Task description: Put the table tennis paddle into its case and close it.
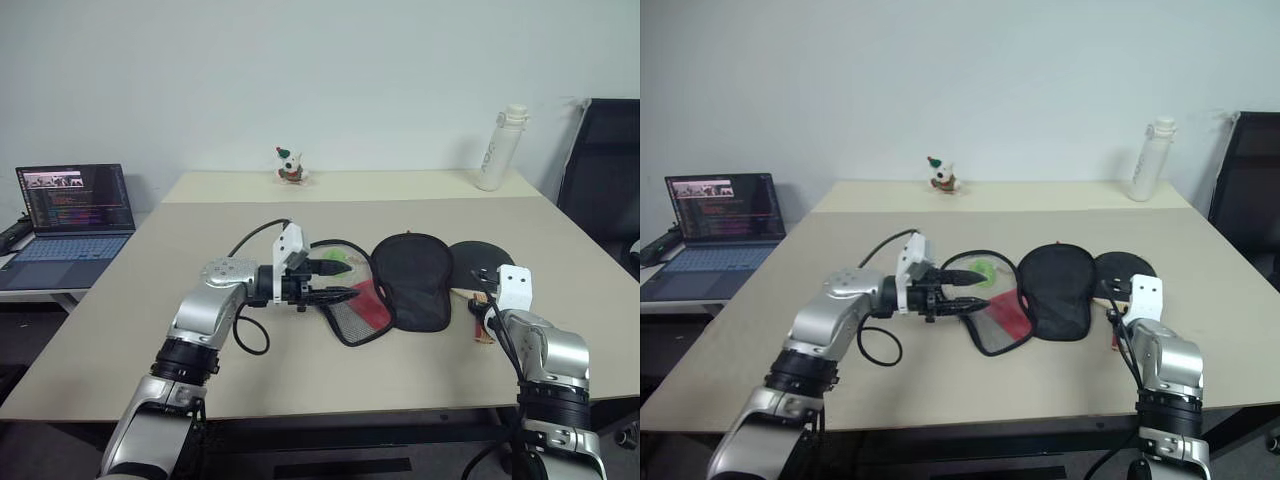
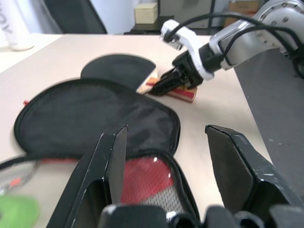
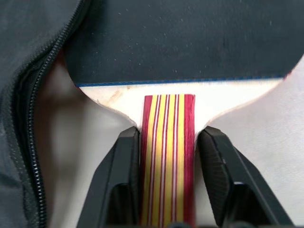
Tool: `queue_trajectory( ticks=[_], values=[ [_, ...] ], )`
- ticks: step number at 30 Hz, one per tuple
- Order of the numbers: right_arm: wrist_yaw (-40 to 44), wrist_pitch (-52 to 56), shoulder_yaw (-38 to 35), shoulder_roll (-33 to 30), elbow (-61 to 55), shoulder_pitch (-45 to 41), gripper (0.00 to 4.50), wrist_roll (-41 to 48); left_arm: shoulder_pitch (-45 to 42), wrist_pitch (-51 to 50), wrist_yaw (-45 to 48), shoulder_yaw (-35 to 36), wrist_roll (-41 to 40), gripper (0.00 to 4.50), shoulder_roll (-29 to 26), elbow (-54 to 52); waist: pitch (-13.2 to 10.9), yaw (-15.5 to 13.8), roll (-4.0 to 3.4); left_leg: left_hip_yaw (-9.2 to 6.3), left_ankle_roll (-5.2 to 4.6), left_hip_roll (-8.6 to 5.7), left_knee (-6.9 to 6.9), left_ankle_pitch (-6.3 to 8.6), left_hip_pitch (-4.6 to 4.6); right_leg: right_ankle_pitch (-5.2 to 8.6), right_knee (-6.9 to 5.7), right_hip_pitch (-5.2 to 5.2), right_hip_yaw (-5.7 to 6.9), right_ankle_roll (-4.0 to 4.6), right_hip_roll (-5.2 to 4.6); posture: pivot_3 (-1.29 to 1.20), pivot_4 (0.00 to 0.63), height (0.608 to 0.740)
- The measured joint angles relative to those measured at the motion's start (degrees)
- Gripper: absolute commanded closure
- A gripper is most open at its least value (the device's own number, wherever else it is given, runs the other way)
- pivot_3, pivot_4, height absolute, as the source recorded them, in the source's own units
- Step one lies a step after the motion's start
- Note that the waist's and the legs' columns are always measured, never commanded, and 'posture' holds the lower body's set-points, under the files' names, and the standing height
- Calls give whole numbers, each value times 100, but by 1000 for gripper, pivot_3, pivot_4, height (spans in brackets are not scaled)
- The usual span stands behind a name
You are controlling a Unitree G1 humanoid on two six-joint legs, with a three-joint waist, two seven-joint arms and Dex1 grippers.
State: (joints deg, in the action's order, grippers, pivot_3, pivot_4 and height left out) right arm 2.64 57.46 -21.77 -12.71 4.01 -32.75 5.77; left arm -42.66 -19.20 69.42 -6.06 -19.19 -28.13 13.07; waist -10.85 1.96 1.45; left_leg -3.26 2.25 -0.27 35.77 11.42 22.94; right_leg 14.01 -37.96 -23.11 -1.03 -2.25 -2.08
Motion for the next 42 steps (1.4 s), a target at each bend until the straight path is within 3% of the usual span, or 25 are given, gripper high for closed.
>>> queue_trajectory(
  ticks=[11, 14, 20, 25, 30, 42],
  values=[
    [-127, -563, -208, -1314, 808, -806, 3326, 21, 150, -197, -138, 202, -98, 1660, -208, -176, -15, 13, -24, 7, -10, -3, -7, 2, 59, -9, 18, -54, -2, -13, -1, 0, 150, 740],
    [42, -444, -208, -1393, 647, -1055, 3326, 213, 150, -202, -144, 201, -100, 1660, -205, -191, -15, 76, -24, 3, -18, 10, -10, 6, 57, -6, 16, -55, 1, -7, 12, 0, 150, 740],
    [30, 939, -17, -168, -502, -1069, 3326, 882, 150, -218, -94, 204, -125, 1660, -236, -199, -19, 149, -31, 0, -18, 24, -10, 6, 54, -5, -6, -64, 0, -3, 26, 0, 150, 740],
    [-365, 1427, 158, 839, -1156, -1033, 3327, 1019, 150, -188, -48, 279, -124, 1660, -386, -188, -21, 75, -34, -6, -17, 16, -4, 6, 69, -5, -1, -69, 7, -3, 19, 0, 150, 740],
    [-532, 1194, 348, 1157, -1029, -843, 3327, 946, 153, -177, -50, 316, -119, 1660, -427, -187, -21, 8, -33, -5, -17, 1, 2, 6, 86, -6, 4, -78, 6, -5, 3, 0, 150, 740],
    [-663, 133, 548, 1146, 147, -704, 3327, 668, 186, -158, -53, 314, -113, 1660, -421, -182, -21, 9, -34, 0, -17, 6, 1, 6, 95, -8, -4, -96, 3, -3, 8, 0, 150, 740]
  ],
)
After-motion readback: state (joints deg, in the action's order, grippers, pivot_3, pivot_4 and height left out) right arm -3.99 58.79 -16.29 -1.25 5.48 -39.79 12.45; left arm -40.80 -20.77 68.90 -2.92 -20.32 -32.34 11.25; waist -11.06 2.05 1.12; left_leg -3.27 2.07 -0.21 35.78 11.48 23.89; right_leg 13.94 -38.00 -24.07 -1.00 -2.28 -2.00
